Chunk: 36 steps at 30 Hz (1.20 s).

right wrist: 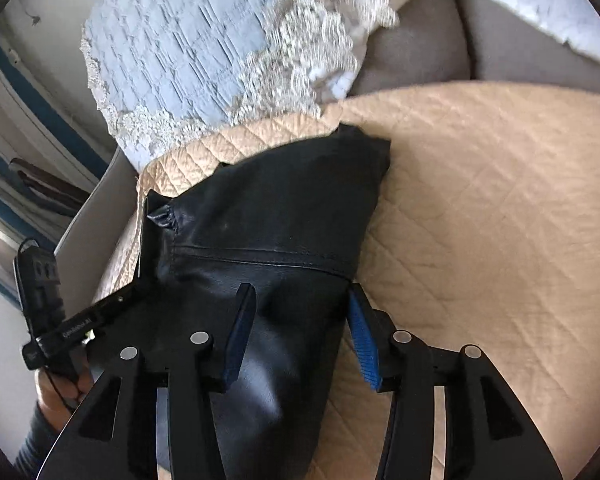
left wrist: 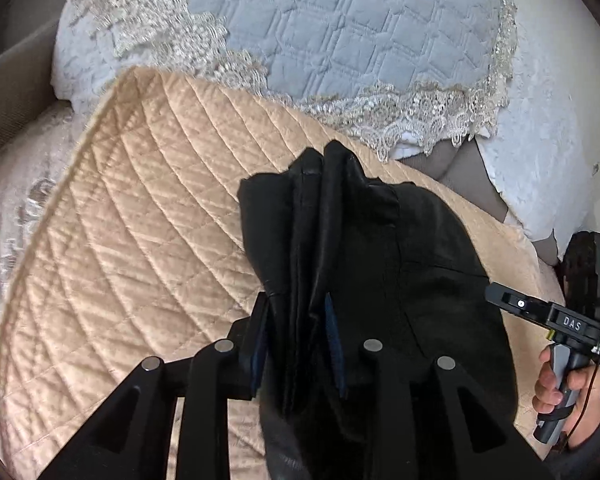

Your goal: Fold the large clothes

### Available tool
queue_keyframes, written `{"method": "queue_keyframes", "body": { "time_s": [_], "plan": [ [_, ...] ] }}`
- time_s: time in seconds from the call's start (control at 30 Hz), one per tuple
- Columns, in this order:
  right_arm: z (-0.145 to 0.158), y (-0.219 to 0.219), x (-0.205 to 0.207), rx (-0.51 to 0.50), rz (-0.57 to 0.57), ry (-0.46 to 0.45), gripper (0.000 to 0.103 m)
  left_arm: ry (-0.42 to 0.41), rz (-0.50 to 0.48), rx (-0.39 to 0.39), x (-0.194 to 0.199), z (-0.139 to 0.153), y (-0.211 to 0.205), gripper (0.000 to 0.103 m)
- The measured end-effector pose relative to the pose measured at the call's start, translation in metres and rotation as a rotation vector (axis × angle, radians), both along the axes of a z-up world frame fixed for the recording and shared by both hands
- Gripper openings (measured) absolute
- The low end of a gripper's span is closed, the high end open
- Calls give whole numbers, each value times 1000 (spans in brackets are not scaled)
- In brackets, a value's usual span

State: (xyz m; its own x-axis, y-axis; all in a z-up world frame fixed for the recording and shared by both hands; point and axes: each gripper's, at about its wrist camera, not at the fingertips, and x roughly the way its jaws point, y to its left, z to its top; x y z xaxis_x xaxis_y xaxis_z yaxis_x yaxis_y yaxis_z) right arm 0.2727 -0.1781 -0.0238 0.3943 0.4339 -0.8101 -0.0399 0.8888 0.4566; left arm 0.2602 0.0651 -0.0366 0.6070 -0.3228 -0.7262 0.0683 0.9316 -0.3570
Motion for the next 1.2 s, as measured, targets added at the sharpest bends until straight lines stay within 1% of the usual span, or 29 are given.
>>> {"method": "queue_keyframes", "body": {
  "time_s": [0.13, 0.2, 0.27, 0.33, 0.37, 0.43, 0.47, 0.5, 0.57, 0.63, 0.67, 0.77, 0.87, 0.93, 1.07, 1.2],
  "plan": [
    [21, 10, -16, -23, 38, -53, 48, -51, 21, 43, -20, 29, 2, 27],
    [31, 21, -25, -45, 73, -81, 48, -95, 24, 70, -37, 46, -4, 27],
    [38, 31, -33, -59, 106, -104, 48, -141, 10, 93, -55, 63, -15, 27],
    [38, 43, -40, -74, 133, -115, 48, -173, -28, 83, -71, 71, -29, 27],
    [36, 50, -43, -80, 152, -113, 48, -179, -44, 93, -76, 70, -36, 27],
    [29, 63, -49, -99, 184, -97, 48, -167, -64, 150, -81, 58, -49, 27],
    [22, 69, -51, -121, 201, -79, 48, -137, -63, 176, -79, 45, -51, 27],
    [18, 72, -55, -137, 212, -76, 48, -104, -55, 186, -77, 32, -49, 27],
    [11, 76, -57, -160, 219, -79, 48, -56, -22, 149, -73, 9, -37, 27],
    [3, 77, -56, -160, 205, -63, 48, -49, -7, 101, -72, 0, -29, 27],
    [-2, 77, -56, -163, 197, -50, 48, -52, -6, 108, -71, -1, -30, 27],
    [-6, 76, -53, -159, 171, -35, 48, -55, -1, 152, -68, -4, -39, 28],
    [6, 75, -60, -186, 162, -56, 48, -40, 17, 145, -67, -2, -37, 28],
    [17, 74, -69, -181, 155, -66, 48, -30, 29, 141, -71, 5, -36, 28],
    [43, 67, -98, -157, 148, -99, 48, -37, 49, 175, -93, 20, -41, 28],
    [62, 66, -128, -143, 157, -125, 48, -41, 68, 188, -118, 33, -46, 27]
  ]
}}
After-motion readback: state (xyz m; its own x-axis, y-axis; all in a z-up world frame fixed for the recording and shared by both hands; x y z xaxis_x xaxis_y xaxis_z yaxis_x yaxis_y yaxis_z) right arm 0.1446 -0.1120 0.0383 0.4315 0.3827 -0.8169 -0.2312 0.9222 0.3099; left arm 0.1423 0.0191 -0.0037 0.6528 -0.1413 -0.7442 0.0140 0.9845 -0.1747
